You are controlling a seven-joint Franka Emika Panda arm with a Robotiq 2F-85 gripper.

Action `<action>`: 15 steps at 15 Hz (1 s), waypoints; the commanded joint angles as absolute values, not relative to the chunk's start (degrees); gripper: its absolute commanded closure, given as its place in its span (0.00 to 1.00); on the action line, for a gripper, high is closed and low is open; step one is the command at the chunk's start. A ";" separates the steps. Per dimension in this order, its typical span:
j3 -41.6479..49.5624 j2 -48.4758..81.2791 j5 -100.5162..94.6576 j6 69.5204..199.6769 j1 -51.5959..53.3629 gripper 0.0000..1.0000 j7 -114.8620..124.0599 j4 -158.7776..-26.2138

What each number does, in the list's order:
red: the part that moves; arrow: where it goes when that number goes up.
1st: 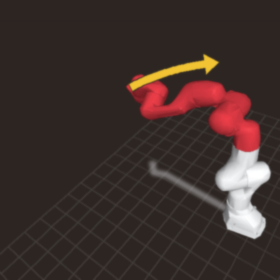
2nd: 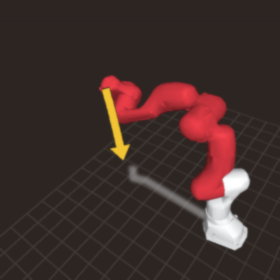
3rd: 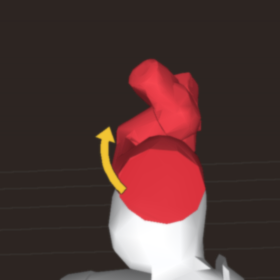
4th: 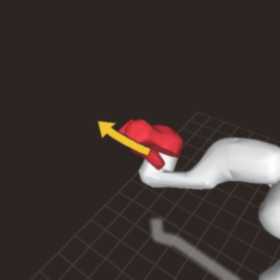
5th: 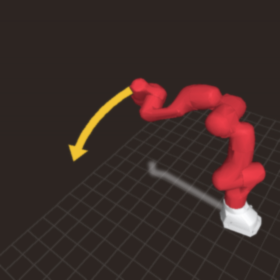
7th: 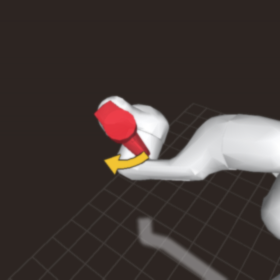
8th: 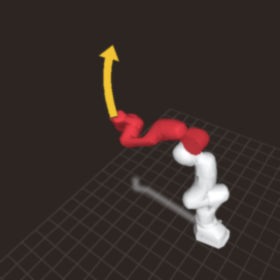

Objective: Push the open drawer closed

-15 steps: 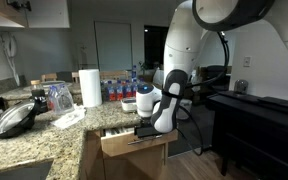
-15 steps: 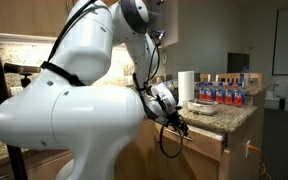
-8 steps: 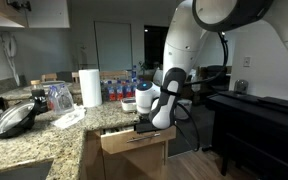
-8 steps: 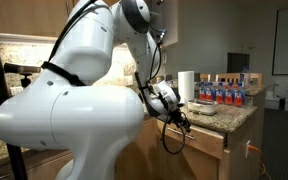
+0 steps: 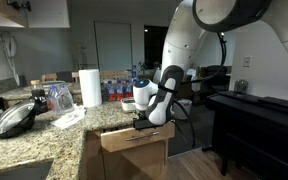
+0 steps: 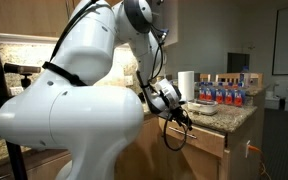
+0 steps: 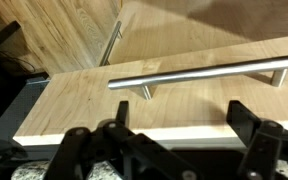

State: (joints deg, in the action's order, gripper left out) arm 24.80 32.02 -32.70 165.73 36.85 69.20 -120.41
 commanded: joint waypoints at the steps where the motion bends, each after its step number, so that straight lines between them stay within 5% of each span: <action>1: 21.94 32.78 -31.26 163.42 33.87 0.00 66.23 -118.66; 15: 16.17 38.92 -30.40 159.71 26.67 0.00 63.43 -109.57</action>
State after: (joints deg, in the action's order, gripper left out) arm 17.80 37.06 -32.43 161.54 28.86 67.10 -112.65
